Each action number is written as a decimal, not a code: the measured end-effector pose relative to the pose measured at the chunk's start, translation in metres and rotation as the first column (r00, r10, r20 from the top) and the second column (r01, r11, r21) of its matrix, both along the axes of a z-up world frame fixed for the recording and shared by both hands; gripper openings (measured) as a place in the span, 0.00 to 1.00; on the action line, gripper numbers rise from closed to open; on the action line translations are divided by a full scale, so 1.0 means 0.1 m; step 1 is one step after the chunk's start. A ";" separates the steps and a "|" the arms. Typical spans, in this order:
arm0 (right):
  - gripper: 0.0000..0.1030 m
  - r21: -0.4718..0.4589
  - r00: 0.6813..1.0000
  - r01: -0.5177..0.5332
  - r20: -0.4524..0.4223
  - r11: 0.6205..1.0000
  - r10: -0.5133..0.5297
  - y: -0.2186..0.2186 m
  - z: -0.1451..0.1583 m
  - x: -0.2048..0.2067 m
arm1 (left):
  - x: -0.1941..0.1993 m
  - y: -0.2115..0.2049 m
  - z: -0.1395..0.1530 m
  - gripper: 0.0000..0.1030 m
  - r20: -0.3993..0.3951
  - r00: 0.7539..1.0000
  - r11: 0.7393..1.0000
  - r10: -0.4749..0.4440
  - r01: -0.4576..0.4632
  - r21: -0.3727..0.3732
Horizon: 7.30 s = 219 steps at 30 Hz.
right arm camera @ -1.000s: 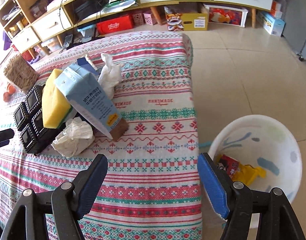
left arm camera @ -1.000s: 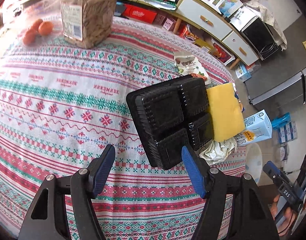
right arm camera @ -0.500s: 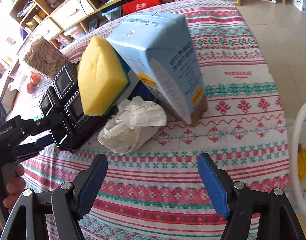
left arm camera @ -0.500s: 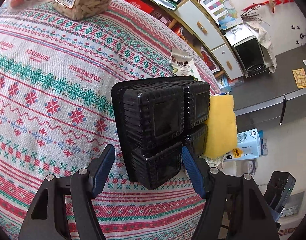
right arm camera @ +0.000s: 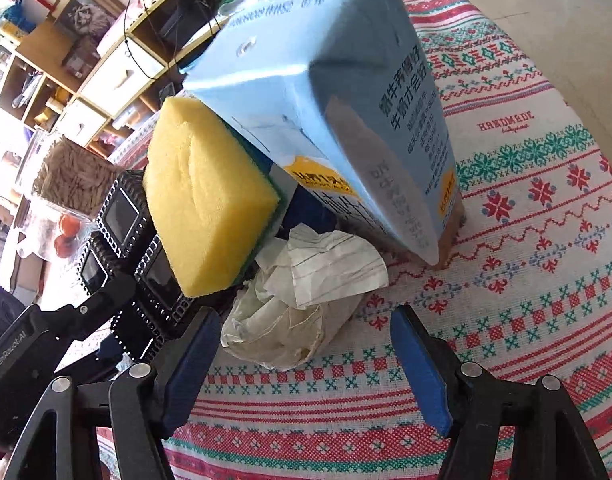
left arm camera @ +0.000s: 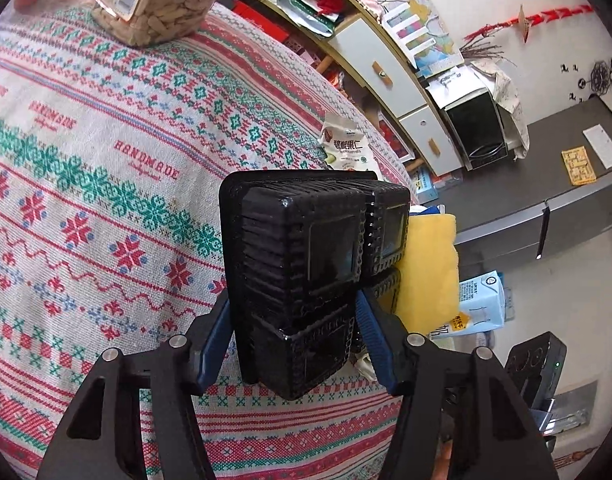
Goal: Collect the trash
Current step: 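Grasp the black plastic tray with left tool while right tool grasps the tissue, then lift the black tray and crumpled tissue and carry them toward the bin, then drop the black tray from left tool while right tool drops the tissue into bin, then grasp the green-yellow sponge with left tool while right tool grasps the blue snack box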
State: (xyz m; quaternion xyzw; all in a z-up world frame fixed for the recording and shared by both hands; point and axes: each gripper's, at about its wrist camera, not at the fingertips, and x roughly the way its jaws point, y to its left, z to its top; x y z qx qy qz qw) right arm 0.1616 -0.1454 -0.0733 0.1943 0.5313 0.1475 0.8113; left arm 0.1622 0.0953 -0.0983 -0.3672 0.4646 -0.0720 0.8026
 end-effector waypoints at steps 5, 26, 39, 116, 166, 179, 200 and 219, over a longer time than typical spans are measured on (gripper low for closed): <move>0.56 0.042 1.000 0.012 -0.011 0.999 -0.012 0.05 -0.08 0.05 | -0.08 0.02 0.09 0.59 -0.003 1.000 0.998 0.011 -0.011 0.056; 0.18 0.035 0.999 -0.051 0.001 0.998 0.051 -0.05 0.26 -0.24 | -0.56 0.12 0.59 0.59 -0.069 0.997 0.950 0.027 -0.004 0.311; 0.18 -0.028 0.989 -0.101 0.108 0.994 0.104 -0.19 0.59 -0.54 | -0.78 -0.10 0.98 0.59 -0.010 1.000 0.926 -0.017 0.020 0.377; 0.16 -0.102 0.922 0.307 0.277 0.946 -0.269 -2.59 1.18 -0.95 | -0.63 -3.22 1.02 0.60 -0.021 0.888 0.783 -0.459 0.415 0.463; 0.48 -0.188 0.937 0.350 0.066 0.918 -0.344 -2.84 0.75 -0.48 | -0.40 -2.99 0.61 0.68 -0.116 0.887 0.789 -0.447 0.453 0.416; 0.67 -0.249 0.964 0.266 0.079 0.931 -0.254 -2.43 0.78 -0.44 | -0.71 -1.72 0.65 0.68 -0.203 0.933 0.854 -0.297 0.355 0.381; 0.74 -0.122 0.993 -0.098 0.057 0.988 0.106 -0.83 0.52 -0.33 | -0.44 -0.27 0.24 0.68 -0.208 0.977 0.986 -0.036 0.068 0.151; 0.58 0.017 0.999 -0.029 0.038 0.999 0.029 -0.12 -0.06 0.00 | -0.53 -0.28 0.35 0.23 -0.111 0.993 0.965 -0.047 0.074 0.251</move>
